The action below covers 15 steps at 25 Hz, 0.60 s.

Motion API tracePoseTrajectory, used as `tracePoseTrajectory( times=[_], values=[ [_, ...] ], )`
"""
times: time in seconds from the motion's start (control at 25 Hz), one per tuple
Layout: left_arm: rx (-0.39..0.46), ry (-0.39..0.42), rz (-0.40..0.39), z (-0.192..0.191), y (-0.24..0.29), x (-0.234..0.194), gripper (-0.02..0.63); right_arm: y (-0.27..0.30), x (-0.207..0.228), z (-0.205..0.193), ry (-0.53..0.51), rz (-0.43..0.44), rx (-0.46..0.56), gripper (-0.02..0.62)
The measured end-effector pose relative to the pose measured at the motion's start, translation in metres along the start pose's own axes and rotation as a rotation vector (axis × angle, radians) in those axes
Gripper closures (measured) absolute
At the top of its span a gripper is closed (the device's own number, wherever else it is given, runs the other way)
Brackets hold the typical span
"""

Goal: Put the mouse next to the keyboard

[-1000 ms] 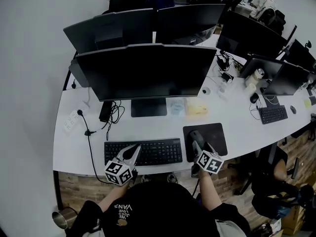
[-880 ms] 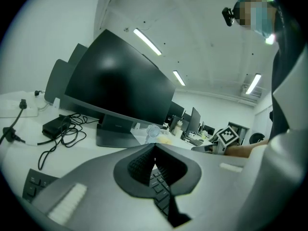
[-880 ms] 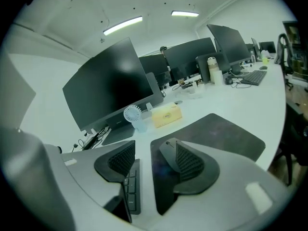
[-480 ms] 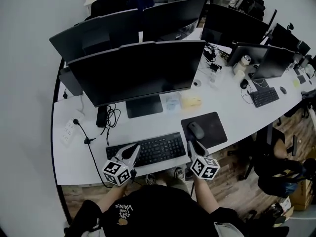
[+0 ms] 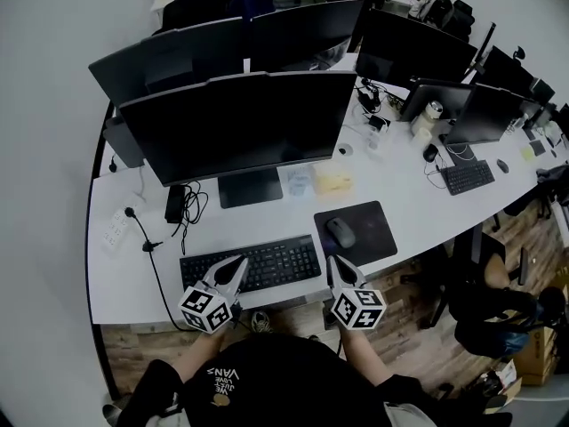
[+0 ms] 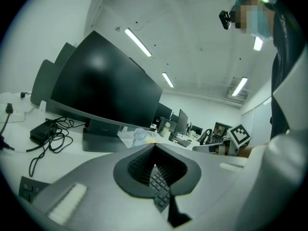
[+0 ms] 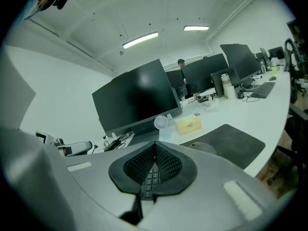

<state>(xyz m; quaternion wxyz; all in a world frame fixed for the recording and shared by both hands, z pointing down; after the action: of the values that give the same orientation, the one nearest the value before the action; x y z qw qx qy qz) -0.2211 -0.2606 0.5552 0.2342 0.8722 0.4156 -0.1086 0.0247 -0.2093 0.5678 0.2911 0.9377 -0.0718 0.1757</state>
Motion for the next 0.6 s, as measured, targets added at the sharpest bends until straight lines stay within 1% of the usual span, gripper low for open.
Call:
tracePoseTrajectory(
  times=[0.28, 0.6],
  values=[
    [0.04, -0.029, 0.054, -0.017, -0.001, 0.042, 0.604, -0.023, 0.007, -0.002, -0.078, 0.09, -0.044, 0.591],
    [0.063, -0.059, 0.134, -0.046, -0.017, 0.085, 0.604, -0.054, 0.023, -0.012, -0.134, 0.15, -0.07, 0.591]
  ],
)
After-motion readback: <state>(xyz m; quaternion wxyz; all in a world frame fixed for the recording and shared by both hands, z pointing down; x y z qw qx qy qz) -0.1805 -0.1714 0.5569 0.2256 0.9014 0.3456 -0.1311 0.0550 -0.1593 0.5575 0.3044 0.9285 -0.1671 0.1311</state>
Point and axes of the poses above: the fingertips, and each gripper's own axes: y forward along the fingers, x to its right, z out of its top, the point moved 3 cm from there along -y, backward along the fingers, and after that the axes turned 11 degrees about -x, right-handed, at the moved point
